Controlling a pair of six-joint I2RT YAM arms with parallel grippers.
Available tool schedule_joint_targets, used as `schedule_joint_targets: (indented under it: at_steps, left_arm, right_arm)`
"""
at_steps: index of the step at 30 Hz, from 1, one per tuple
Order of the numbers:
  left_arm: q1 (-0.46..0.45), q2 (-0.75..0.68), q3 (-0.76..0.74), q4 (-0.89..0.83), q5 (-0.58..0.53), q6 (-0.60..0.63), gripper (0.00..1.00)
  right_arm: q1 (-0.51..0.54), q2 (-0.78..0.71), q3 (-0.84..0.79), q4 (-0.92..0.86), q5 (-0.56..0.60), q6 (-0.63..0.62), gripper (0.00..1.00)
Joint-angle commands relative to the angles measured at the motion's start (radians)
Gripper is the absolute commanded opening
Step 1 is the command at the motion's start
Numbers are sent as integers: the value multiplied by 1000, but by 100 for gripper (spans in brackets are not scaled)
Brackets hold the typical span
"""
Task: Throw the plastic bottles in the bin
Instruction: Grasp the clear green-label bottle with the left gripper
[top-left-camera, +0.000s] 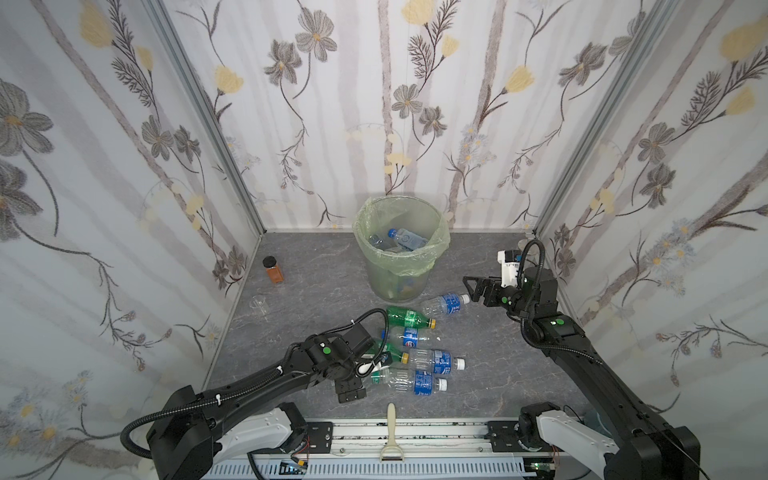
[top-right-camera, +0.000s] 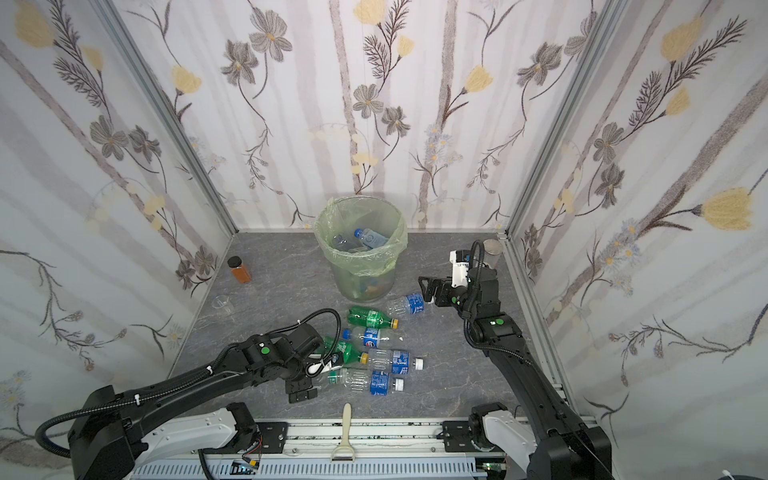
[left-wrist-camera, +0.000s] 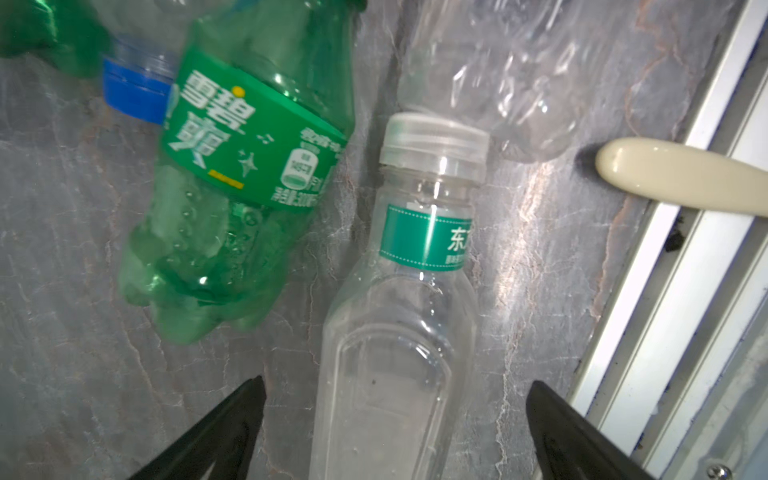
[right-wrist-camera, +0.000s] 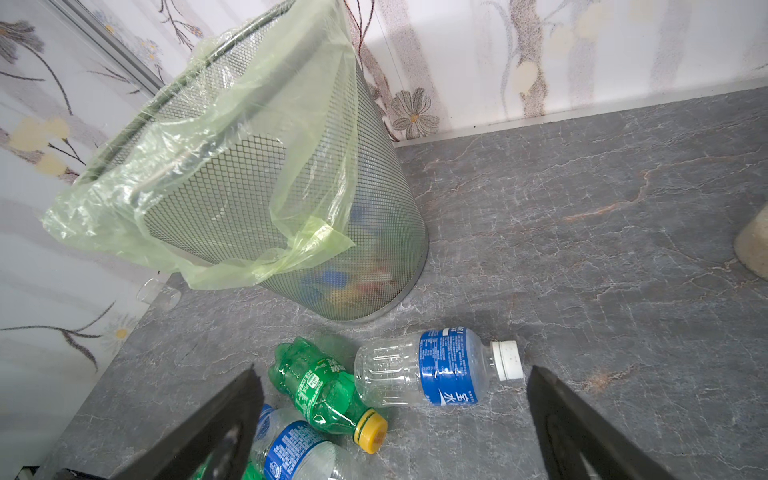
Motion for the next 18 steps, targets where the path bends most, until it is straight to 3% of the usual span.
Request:
schedule_joint_targets:
  at_steps: [1,8,18]
  left_arm:
    - [-1,16,-14,-16,11,16,94]
    - [-18,81,-27,17,-2,17,85]
    - [-42,117,-42,53,-46,-5,72]
  right_arm:
    - [-2,8,-3,61,-10,4,100]
    - [-3,34,-41,110,-76,55,100]
    - [-5,11,-64,115,-84,50,99]
